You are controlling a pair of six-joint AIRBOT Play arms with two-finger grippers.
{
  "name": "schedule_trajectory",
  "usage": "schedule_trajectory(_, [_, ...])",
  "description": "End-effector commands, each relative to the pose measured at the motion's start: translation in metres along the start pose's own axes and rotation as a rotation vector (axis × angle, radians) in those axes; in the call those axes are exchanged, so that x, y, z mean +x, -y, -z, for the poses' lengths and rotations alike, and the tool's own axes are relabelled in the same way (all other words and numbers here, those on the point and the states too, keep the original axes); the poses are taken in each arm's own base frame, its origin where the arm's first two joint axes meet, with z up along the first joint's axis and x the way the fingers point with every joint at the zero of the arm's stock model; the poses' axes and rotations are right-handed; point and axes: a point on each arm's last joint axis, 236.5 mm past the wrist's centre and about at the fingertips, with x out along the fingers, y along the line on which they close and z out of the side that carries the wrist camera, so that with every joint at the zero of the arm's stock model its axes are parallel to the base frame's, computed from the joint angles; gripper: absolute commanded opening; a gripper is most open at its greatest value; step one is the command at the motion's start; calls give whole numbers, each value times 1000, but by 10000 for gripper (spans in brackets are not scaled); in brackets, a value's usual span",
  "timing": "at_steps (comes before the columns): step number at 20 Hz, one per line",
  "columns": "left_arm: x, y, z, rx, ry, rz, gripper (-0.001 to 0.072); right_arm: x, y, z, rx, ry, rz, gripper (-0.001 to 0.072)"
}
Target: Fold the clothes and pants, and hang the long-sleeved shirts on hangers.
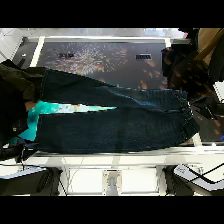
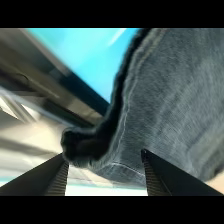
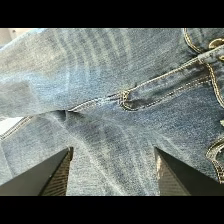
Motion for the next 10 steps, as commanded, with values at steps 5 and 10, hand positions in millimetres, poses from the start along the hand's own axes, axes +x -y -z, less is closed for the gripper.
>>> schedule_trajectory(5, [10,19,0,49,-49,27,22,-2,4,0,-17,-1,19,560])
schedule_trajectory(10, [-18,66,-43,115,162,136,22,-37,70,15,28,17,245,560])
